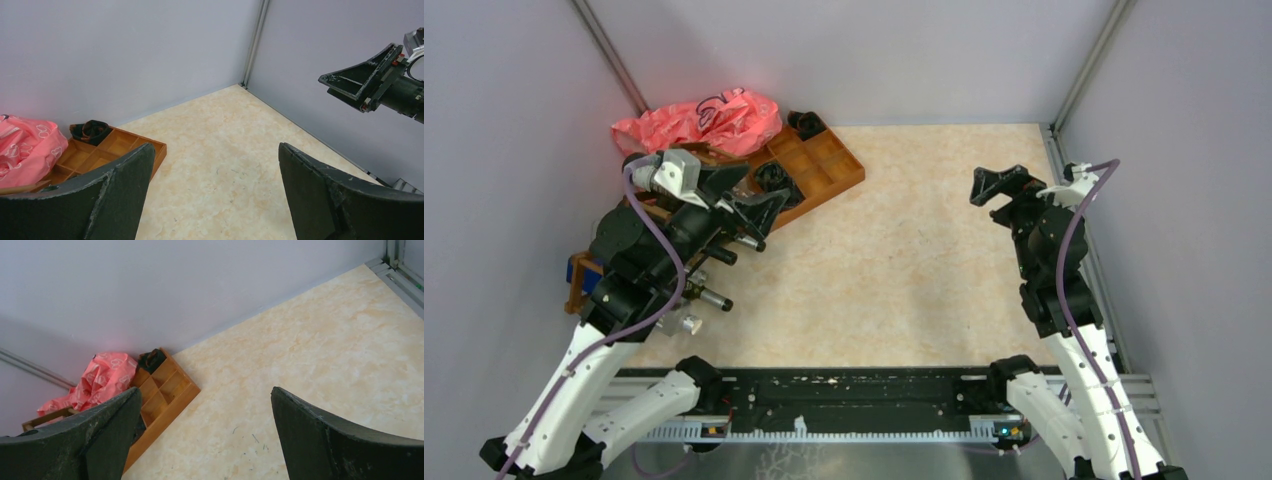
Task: Put the wine bottle on the wine rack
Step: Reset both arms
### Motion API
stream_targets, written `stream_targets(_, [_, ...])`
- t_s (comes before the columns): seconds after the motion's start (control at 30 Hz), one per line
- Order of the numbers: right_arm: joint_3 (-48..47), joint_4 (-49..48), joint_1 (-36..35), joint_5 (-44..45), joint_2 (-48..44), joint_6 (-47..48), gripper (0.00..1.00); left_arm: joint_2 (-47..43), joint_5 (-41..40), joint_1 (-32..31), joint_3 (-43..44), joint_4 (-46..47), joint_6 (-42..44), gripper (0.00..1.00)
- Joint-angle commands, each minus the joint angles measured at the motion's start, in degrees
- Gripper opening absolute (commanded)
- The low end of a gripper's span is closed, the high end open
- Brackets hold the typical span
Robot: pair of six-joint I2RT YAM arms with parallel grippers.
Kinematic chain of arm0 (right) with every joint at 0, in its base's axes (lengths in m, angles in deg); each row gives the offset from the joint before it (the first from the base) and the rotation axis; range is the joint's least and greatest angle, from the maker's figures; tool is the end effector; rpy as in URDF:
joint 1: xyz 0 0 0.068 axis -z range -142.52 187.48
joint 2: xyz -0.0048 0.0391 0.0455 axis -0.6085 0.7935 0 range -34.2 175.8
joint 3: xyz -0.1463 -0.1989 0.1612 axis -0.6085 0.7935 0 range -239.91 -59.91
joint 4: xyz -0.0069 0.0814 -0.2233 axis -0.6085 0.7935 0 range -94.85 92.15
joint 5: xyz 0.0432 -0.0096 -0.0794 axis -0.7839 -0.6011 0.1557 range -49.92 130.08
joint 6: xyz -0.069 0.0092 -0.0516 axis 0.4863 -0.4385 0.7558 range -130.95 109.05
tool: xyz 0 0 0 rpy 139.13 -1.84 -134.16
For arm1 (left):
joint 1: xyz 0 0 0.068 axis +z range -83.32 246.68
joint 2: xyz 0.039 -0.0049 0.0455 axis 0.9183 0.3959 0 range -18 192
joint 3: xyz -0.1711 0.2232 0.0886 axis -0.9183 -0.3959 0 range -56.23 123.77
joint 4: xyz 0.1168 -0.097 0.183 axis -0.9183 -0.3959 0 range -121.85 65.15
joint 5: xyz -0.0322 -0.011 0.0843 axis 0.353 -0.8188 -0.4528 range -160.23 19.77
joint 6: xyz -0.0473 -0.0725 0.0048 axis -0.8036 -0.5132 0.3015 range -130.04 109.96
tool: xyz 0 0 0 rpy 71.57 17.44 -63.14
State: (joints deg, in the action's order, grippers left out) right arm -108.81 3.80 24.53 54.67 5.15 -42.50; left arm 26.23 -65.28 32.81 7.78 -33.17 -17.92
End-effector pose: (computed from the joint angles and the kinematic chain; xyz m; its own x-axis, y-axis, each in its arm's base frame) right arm 0.1534 0.0155 0.3931 0.0280 0.5261 -0.8499 0.0162 0.8499 0.5266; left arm 0.1193 -0.0880 0.4742 0.0775 -0.2167 -0.9731 0.6421 0.7575 -0.1176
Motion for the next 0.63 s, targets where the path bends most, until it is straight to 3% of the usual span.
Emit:
stream_targets(0.0, [-3.74, -1.02, 0.12, 0.89, -1.17, 0.70, 0.98, -0.84, -0.37, 0.28, 0.24, -0.16, 0.14, 0.99])
stream_targets(0.6, [-4.32, 0.24, 0.13, 1.92, -0.88, 0.98, 0.99, -1.58, -0.32, 0.29, 0.85, -0.98, 0.20, 0.99])
